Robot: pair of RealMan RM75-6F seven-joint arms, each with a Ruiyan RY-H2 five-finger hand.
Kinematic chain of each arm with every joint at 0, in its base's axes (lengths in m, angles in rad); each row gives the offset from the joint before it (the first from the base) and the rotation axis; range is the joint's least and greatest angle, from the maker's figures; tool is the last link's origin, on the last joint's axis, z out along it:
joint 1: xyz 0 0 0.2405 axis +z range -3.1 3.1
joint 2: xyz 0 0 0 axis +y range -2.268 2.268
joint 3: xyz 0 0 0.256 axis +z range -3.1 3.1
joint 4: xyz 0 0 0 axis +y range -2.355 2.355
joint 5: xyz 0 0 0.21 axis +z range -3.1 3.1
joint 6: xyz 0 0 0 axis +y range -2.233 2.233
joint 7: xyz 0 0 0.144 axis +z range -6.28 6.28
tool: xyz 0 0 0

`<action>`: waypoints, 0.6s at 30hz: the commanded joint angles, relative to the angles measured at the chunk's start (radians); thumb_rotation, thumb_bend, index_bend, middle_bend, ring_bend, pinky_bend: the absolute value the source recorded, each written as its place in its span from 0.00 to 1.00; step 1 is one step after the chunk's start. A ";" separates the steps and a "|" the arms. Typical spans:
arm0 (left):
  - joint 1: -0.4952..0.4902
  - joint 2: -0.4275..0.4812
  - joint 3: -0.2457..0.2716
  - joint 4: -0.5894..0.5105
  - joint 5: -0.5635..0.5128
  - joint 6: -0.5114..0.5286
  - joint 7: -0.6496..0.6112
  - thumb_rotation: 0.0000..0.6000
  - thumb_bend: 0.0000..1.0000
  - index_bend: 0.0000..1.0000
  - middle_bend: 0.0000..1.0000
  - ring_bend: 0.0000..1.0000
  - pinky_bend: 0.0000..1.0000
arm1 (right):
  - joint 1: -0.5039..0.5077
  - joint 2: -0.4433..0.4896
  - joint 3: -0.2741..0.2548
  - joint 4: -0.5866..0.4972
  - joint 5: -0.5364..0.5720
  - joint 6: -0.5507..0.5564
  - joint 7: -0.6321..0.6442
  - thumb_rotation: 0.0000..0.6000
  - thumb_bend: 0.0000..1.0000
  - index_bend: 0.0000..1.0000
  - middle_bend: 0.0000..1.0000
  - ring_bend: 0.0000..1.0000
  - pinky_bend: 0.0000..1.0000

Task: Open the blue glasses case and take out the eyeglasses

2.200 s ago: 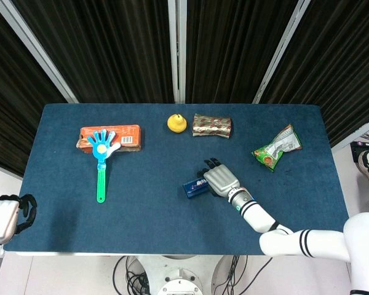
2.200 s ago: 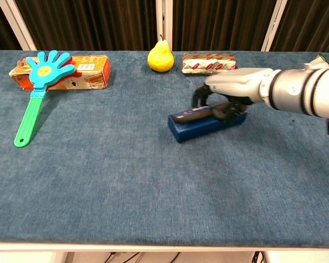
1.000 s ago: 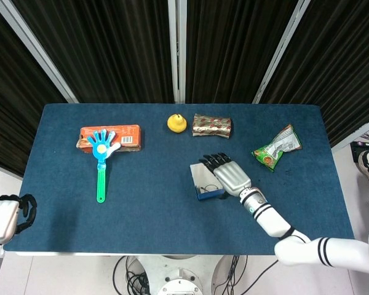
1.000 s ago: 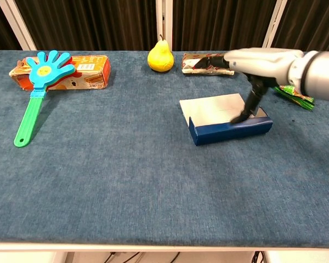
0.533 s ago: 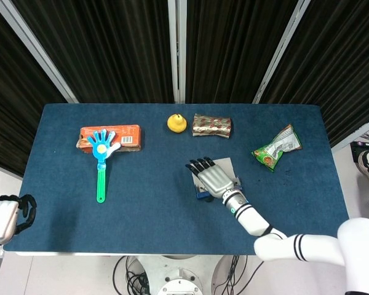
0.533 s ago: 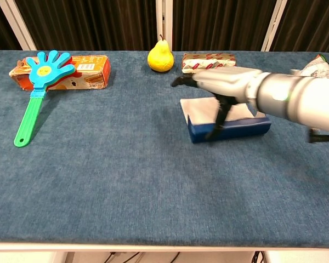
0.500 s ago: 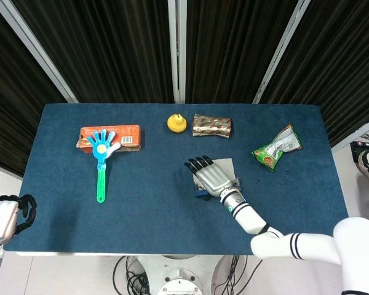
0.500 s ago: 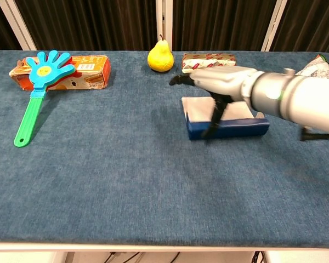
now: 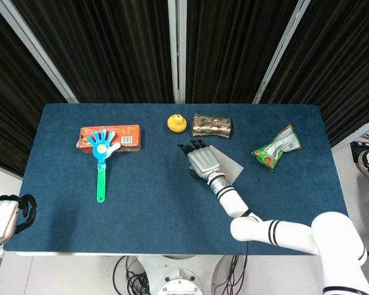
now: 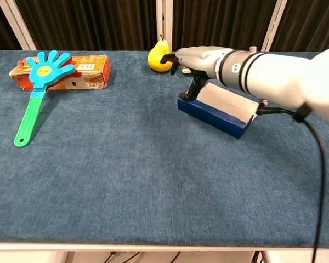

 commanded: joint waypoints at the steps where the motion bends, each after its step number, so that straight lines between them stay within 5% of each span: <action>1: 0.000 0.000 0.000 0.000 0.001 0.001 0.001 1.00 0.36 0.69 0.69 0.52 0.46 | -0.044 0.095 -0.046 -0.124 -0.113 -0.032 0.059 1.00 0.51 0.00 0.22 0.00 0.00; 6: 0.002 -0.001 0.001 -0.002 0.002 0.004 0.003 1.00 0.36 0.69 0.69 0.52 0.46 | -0.057 0.109 -0.075 -0.145 -0.189 -0.047 0.102 1.00 0.64 0.00 0.25 0.00 0.00; 18: 0.001 0.002 0.001 0.000 0.002 0.001 -0.004 1.00 0.36 0.69 0.69 0.52 0.46 | -0.043 0.079 -0.120 -0.070 -0.132 -0.010 0.021 1.00 0.67 0.00 0.25 0.00 0.00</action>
